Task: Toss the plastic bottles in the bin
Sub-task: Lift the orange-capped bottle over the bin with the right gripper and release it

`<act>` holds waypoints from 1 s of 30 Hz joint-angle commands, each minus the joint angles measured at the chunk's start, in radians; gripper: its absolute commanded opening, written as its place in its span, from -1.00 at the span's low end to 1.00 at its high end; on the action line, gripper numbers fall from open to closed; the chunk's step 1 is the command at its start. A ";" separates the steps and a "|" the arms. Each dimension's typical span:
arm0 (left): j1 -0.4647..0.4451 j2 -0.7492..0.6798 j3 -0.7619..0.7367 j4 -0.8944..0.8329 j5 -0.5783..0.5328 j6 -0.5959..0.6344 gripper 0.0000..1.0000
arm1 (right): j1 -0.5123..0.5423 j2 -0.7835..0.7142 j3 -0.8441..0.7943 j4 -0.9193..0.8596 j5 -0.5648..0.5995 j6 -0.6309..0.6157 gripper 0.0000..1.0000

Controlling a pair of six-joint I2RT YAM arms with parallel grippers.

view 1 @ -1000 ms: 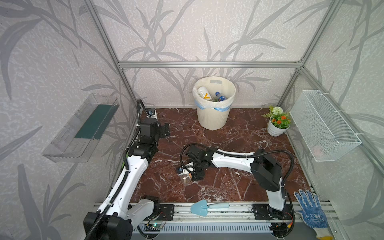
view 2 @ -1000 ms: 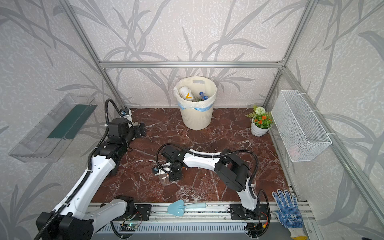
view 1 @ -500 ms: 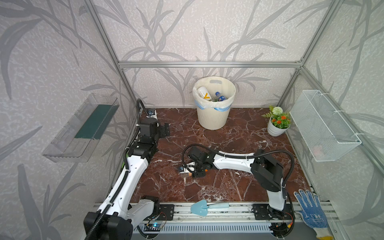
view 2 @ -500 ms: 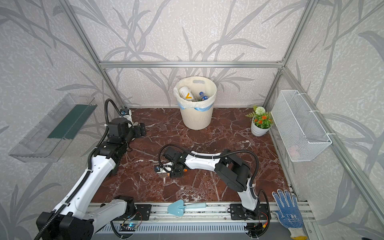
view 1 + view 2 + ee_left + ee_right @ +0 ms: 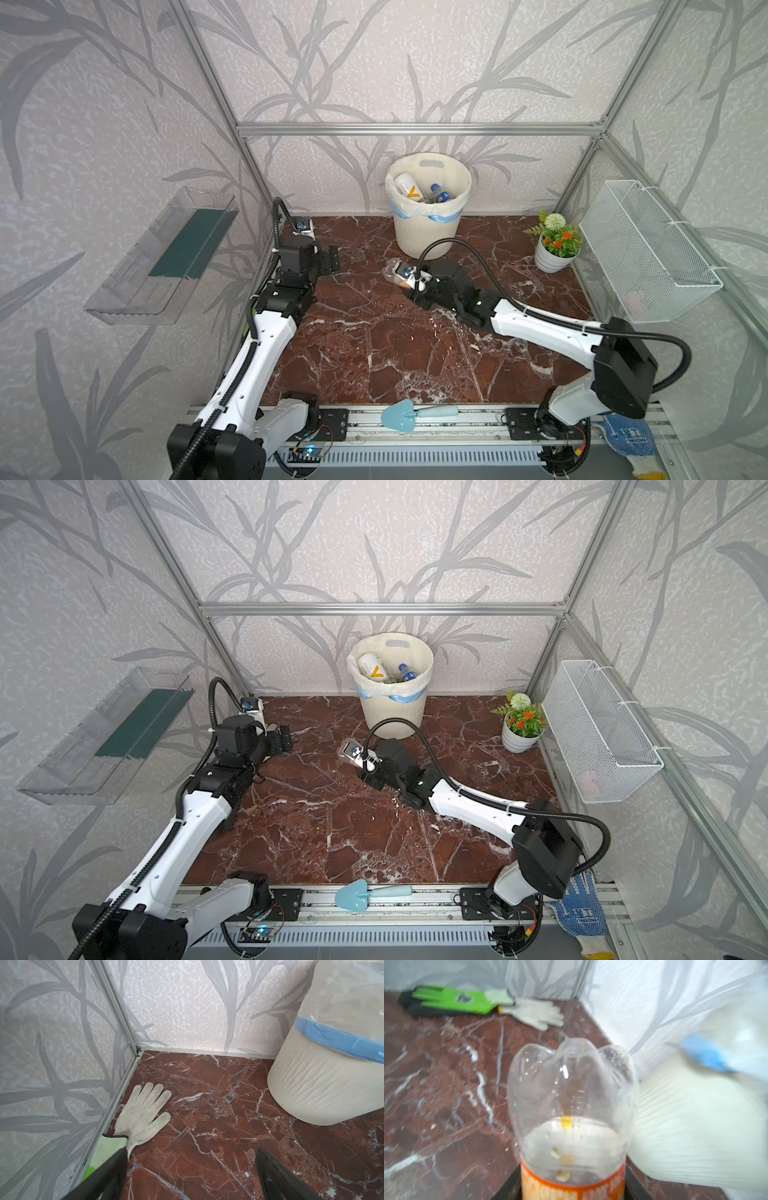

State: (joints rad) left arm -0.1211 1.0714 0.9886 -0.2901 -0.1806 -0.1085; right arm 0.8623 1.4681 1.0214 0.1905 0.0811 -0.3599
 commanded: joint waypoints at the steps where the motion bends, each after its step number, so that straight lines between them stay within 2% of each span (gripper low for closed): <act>1: 0.007 -0.010 0.015 0.000 0.012 0.001 0.90 | -0.015 -0.109 -0.038 0.307 0.117 0.045 0.10; 3: 0.006 -0.009 0.012 0.002 0.015 0.003 0.90 | -0.030 -0.165 -0.072 0.423 0.159 0.035 0.11; 7: 0.008 -0.010 0.015 0.002 0.036 0.000 0.89 | -0.036 -0.231 -0.117 0.669 0.254 -0.062 0.10; 12: 0.007 -0.016 0.008 0.013 0.046 0.001 0.89 | -0.046 -0.208 -0.108 0.945 0.286 -0.165 0.07; 20: 0.007 -0.045 0.002 0.019 0.040 0.012 0.89 | -0.098 -0.096 0.105 1.025 0.202 -0.141 0.04; 30: 0.008 -0.062 -0.001 0.021 0.038 0.020 0.89 | -0.213 0.136 0.345 1.094 0.155 -0.069 0.04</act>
State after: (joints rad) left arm -0.1211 1.0294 0.9882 -0.2829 -0.1410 -0.1043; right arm 0.6682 1.5639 1.3163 1.2079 0.2523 -0.4572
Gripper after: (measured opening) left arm 0.944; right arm 0.524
